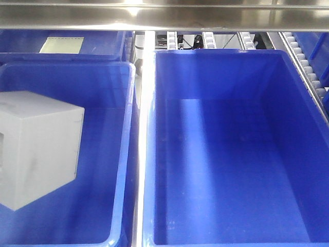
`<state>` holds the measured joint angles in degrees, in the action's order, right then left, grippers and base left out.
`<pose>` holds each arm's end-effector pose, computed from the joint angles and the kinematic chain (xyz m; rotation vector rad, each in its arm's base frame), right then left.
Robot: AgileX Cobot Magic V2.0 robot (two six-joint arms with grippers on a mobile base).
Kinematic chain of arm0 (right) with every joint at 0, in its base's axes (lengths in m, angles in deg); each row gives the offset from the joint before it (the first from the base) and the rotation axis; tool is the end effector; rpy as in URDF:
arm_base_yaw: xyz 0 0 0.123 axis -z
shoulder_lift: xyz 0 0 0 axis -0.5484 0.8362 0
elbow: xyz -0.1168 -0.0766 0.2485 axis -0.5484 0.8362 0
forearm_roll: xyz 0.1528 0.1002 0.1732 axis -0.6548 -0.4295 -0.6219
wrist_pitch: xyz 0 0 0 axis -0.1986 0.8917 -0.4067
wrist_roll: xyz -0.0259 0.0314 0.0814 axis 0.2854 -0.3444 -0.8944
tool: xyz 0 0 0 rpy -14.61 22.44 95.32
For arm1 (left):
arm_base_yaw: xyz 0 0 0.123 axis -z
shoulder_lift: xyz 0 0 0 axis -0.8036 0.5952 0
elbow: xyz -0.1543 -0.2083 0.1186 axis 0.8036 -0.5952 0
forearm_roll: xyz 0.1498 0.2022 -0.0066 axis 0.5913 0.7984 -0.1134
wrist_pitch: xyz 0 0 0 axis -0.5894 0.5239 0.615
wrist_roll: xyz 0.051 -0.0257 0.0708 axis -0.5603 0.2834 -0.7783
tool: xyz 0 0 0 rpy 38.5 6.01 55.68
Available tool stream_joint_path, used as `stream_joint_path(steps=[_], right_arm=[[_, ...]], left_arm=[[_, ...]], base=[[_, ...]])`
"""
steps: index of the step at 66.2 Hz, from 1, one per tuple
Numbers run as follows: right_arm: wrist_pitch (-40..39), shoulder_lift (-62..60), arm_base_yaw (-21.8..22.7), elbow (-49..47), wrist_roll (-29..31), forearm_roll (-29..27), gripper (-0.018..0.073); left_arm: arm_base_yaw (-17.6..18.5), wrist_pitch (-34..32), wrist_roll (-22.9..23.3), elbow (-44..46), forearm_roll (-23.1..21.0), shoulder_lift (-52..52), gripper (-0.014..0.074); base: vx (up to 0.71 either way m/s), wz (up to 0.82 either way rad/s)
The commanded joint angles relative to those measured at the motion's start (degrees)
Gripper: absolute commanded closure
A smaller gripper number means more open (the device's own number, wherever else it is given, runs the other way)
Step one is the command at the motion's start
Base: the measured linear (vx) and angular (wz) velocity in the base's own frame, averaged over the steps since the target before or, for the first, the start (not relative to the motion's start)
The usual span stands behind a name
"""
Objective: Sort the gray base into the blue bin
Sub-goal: 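Position the base over the empty blue bins, then swing the left arm over the farther blue bin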
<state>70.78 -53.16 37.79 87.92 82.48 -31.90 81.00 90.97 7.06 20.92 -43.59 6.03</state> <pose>0.0561 -0.0042 0.1852 0.0854 1.7125 -0.0400 0.0796 -0.0418 0.3366 0.2235 1.4642 -0.5407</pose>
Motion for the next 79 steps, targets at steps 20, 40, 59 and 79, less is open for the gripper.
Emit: stream_joint_path(steps=[20, 40, 59, 79], right_arm=[[-3.3, 1.0, 0.1, 0.1, 0.7, 0.2, 0.0564], [-3.3, 1.0, 0.1, 0.1, 0.7, 0.2, 0.0564], [-3.3, 1.0, 0.1, 0.1, 0.7, 0.2, 0.0564], [-3.3, 1.0, 0.1, 0.1, 0.7, 0.2, 0.0564]], left_arm=[[2.5, -7.6, 0.5, 3.6, -3.0, 7.8, 0.0603], [14.1, -12.2, 0.5, 10.3, -2.8, 26.7, 0.0603], [23.0, -16.4, 0.5, 22.0, -2.8, 46.9, 0.0603], [28.3, -13.4, 0.5, 42.8, -2.7, 70.4, 0.0601]], base=[[0.0, 0.0], [0.0, 0.0], [0.0, 0.0], [0.0, 0.0]])
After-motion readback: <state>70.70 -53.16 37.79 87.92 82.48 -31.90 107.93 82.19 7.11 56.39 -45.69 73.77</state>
